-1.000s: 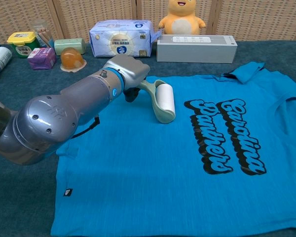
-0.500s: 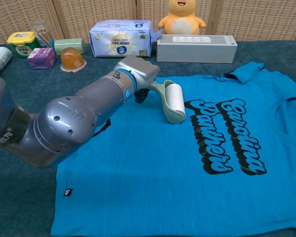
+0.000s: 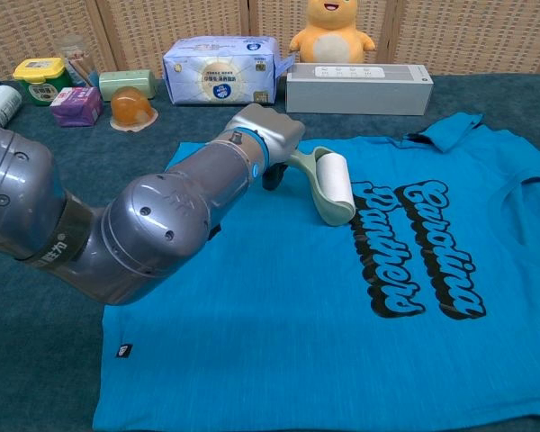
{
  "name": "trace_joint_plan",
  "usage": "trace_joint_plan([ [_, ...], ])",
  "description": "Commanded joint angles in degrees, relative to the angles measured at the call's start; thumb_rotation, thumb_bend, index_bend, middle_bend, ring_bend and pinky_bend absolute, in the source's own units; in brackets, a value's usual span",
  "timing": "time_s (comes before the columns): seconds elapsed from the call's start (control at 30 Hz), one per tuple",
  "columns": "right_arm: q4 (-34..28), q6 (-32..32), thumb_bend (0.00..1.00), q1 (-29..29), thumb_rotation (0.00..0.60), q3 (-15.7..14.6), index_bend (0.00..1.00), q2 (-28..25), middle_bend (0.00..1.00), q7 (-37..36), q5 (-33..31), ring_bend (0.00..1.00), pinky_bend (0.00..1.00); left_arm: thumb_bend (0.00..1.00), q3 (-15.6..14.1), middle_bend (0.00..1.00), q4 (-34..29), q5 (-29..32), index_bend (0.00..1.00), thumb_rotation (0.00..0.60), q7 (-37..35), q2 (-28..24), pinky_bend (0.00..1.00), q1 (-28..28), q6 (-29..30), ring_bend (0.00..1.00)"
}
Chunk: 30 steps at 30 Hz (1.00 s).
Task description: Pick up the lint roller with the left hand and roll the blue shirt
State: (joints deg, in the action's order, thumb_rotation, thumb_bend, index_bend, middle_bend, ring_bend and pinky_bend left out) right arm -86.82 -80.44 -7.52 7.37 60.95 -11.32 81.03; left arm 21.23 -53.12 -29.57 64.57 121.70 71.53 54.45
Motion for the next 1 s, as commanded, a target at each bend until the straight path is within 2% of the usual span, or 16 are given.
trace_joint_plan([
  [0.03, 0.1, 0.1, 0.00, 0.0, 0.600, 0.1, 0.06, 0.0, 0.00, -0.2, -0.1, 0.00, 0.00, 0.70, 0.4, 1.00, 0.6, 0.0, 0.86, 0.600, 0.2, 0.6, 0.99, 0.6, -0.2, 0.80],
  [0.5, 0.2, 0.4, 0.00, -0.1, 0.600, 0.0, 0.06, -0.3, 0.00, -1.0, -0.1, 0.00, 0.00, 0.70, 3.1, 1.00, 4.0, 0.5, 0.86, 0.600, 1.3, 4.0, 0.99, 3.9, -0.3, 0.80],
  [0.7, 0.2, 0.4, 0.00, -0.1, 0.600, 0.1, 0.06, -0.3, 0.00, -1.2, -0.2, 0.00, 0.00, 0.70, 5.1, 1.00, 6.4, 0.9, 0.86, 0.600, 1.9, 5.3, 0.99, 6.1, -0.9, 0.80],
  [1.0, 0.2, 0.6, 0.00, -0.1, 0.600, 0.0, 0.06, -0.3, 0.00, -0.9, -0.3, 0.00, 0.00, 0.70, 5.3, 1.00, 9.2, -1.1, 0.86, 0.600, 1.0, 7.5, 0.99, 8.0, -1.7, 0.80],
])
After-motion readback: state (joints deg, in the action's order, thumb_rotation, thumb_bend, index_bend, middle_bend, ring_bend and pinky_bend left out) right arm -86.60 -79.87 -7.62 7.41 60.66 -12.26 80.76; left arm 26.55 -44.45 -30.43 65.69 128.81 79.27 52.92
